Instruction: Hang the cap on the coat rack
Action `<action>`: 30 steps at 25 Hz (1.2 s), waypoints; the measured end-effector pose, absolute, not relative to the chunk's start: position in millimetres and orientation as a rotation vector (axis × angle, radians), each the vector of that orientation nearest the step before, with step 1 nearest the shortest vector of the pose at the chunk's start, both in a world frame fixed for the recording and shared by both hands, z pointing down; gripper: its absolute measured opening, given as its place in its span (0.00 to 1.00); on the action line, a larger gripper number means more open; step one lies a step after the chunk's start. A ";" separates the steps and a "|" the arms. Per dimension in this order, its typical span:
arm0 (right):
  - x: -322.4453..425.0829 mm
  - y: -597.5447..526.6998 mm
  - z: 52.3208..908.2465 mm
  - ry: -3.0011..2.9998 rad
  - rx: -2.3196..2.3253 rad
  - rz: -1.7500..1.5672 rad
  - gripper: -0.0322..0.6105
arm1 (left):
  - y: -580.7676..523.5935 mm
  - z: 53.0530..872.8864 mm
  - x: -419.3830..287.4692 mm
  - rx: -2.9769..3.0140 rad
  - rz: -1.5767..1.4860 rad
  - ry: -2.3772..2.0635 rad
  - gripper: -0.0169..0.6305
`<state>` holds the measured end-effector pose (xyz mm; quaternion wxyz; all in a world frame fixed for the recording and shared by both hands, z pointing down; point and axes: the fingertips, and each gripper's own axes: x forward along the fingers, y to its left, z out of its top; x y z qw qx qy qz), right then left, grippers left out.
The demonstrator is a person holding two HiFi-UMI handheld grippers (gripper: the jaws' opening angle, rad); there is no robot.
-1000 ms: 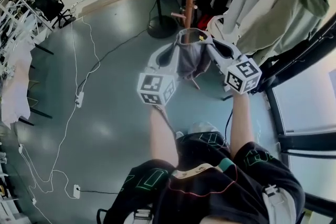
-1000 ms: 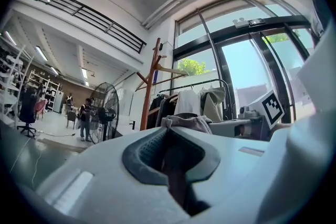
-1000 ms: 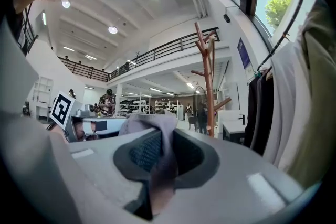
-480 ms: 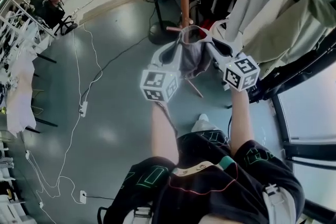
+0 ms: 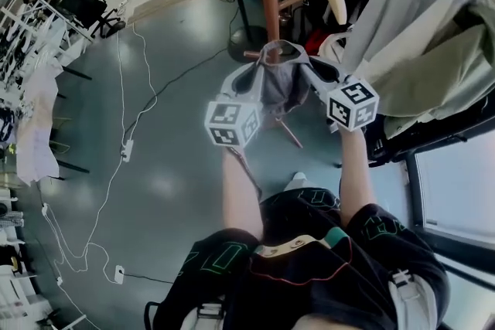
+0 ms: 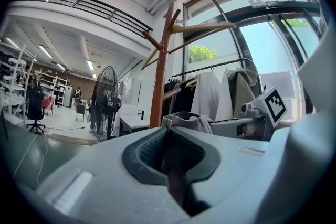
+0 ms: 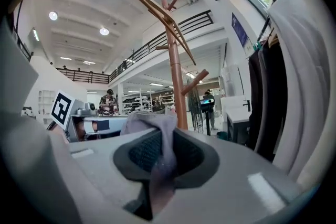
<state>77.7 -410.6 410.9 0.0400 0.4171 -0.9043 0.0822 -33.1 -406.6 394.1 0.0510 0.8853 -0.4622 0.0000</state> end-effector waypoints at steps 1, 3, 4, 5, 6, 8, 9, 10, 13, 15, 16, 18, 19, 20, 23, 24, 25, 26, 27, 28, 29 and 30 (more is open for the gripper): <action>78.9 -415.8 415.3 -2.770 1.260 0.260 0.16 | -410.6 399.0 -31.7 2.682 0.016 -1.419 0.06; 77.8 -423.9 422.7 -2.771 1.222 0.275 0.16 | -417.9 406.9 -30.3 2.663 0.052 -1.449 0.06; 76.4 -427.0 426.2 -2.771 1.202 0.284 0.16 | -421.5 410.3 -30.3 2.653 0.073 -1.468 0.06; 75.4 -429.7 429.7 -2.772 1.183 0.294 0.16 | -424.6 413.8 -30.3 2.641 0.093 -1.487 0.06; 75.1 -432.2 433.4 -2.773 1.166 0.305 0.16 | -427.1 417.3 -30.1 2.629 0.109 -1.506 0.06; 74.6 -437.7 440.3 -2.773 1.141 0.322 0.16 | -430.1 424.2 -30.0 2.605 0.125 -1.537 0.06; 73.3 -440.7 443.4 -2.773 1.131 0.327 0.16 | -431.7 427.5 -30.7 2.594 0.132 -1.550 0.06; 71.2 -443.6 446.4 -2.773 1.121 0.331 0.16 | -433.7 430.8 -32.2 2.583 0.146 -1.564 0.06; 63.6 -450.9 455.8 -2.769 1.086 0.354 0.16 | -441.7 439.7 -37.1 2.560 0.218 -1.600 0.06; 61.1 -459.7 460.9 -2.759 1.084 0.388 0.16 | -449.7 444.3 -38.4 2.555 0.263 -1.607 0.06; 60.1 -464.2 463.4 -2.751 1.084 0.403 0.16 | -453.7 446.8 -38.6 2.553 0.287 -1.609 0.06; 58.3 -471.0 469.8 -2.733 1.075 0.415 0.16 | -460.7 454.1 -39.2 2.546 0.332 -1.610 0.06; 58.0 -473.6 474.1 -2.722 1.071 0.421 0.16 | -464.2 459.2 -39.5 2.537 0.351 -1.610 0.06; 58.5 -476.4 479.2 -2.709 1.073 0.431 0.16 | -467.4 465.1 -39.3 2.525 0.370 -1.609 0.06; 57.3 -481.7 495.9 -2.683 1.080 0.473 0.17 | -473.8 481.7 -38.0 2.494 0.407 -1.607 0.06; 53.9 -481.7 500.7 -2.685 1.067 0.484 0.17 | -475.3 485.9 -38.9 2.485 0.407 -1.612 0.06; 50.3 -481.3 505.0 -2.688 1.051 0.494 0.17 | -476.6 489.6 -39.4 2.478 0.404 -1.614 0.06; 47.4 -481.0 508.5 -2.689 1.037 0.506 0.18 | -477.5 493.0 -39.0 2.475 0.402 -1.610 0.06; 45.5 -481.1 511.3 -2.686 1.029 0.518 0.18 | -477.7 496.2 -37.9 2.476 0.402 -1.600 0.06; 44.0 -481.4 513.1 -2.681 1.027 0.528 0.19 | -477.4 498.9 -37.0 2.476 0.403 -1.589 0.06; 42.7 -481.8 513.8 -2.675 1.031 0.533 0.19 | -476.5 500.8 -37.0 2.474 0.399 -1.580 0.06; 41.7 -481.8 513.9 -2.671 1.038 0.536 0.19 | -475.4 501.6 -37.5 2.470 0.386 -1.570 0.06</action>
